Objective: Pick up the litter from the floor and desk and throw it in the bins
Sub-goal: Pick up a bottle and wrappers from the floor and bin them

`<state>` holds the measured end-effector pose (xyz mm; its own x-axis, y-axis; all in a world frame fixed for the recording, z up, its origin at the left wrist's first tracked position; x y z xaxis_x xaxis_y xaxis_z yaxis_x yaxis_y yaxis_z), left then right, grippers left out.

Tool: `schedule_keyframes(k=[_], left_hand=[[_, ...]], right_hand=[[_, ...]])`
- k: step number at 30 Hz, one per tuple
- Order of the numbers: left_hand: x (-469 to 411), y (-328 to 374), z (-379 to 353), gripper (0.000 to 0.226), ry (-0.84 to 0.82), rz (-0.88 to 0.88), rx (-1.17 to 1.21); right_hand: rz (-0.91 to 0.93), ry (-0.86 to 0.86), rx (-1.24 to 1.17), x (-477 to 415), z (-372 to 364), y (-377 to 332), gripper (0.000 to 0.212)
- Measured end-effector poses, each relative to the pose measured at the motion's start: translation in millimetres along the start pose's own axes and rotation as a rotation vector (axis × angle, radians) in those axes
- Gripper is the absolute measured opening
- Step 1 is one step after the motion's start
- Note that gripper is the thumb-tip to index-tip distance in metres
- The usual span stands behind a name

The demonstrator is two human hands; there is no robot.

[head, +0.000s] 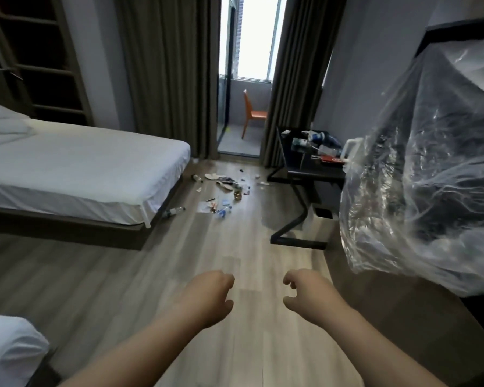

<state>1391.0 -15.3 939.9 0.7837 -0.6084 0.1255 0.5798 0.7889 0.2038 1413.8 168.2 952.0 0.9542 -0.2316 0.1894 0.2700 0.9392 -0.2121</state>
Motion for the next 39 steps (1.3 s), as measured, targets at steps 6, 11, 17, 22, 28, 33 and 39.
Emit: schedule_keyframes(k=[6, 11, 17, 22, 28, 33, 39], left_hand=[[-80.0, -56.7, 7.9, 0.034, -0.012, 0.038, 0.000], [-168.7, -94.6, 24.5, 0.037, -0.028, 0.076, -0.017], [-262.2, -143.0, 42.6, 0.037, -0.040, 0.119, 0.003], [-332.5, -200.8, 49.4, 0.037, -0.023, 0.154, 0.048], [-426.0, -289.7, 55.3, 0.036, -0.028, 0.161, 0.086], [-499.7, -365.0, 70.7, 0.036, -0.043, 0.155, 0.120], [-588.0, -431.5, 90.1, 0.036, -0.052, 0.140, 0.141]], right_hand=[[0.042, -0.021, 0.006, -104.5, -4.4, -24.1, 0.043], [0.051, -0.036, -0.010, -206.6, 12.4, -25.7, 0.043], [0.079, -0.070, 0.010, -313.4, 34.6, -36.6, 0.043], [0.090, -0.102, 0.004, -399.5, 34.6, -54.1, 0.043], [0.072, -0.141, 0.011, -522.0, 26.2, -90.7, 0.043], [0.055, -0.199, 0.041, -618.3, 24.6, -128.8, 0.043], [0.013, -0.229, 0.027, -722.7, 31.9, -151.9, 0.042]])
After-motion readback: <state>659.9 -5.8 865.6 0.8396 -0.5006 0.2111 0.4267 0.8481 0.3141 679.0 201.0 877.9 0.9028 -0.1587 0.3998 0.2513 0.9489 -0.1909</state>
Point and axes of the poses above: each hand's wrist, its own x-axis away from the middle knuckle, its own z-axis out of the back of the hand, y = z × x, the point moved 8 cm from there along -x, towards the middle knuckle, and after that the axes turned 11 degrees about -z, right-handed, at the moved point
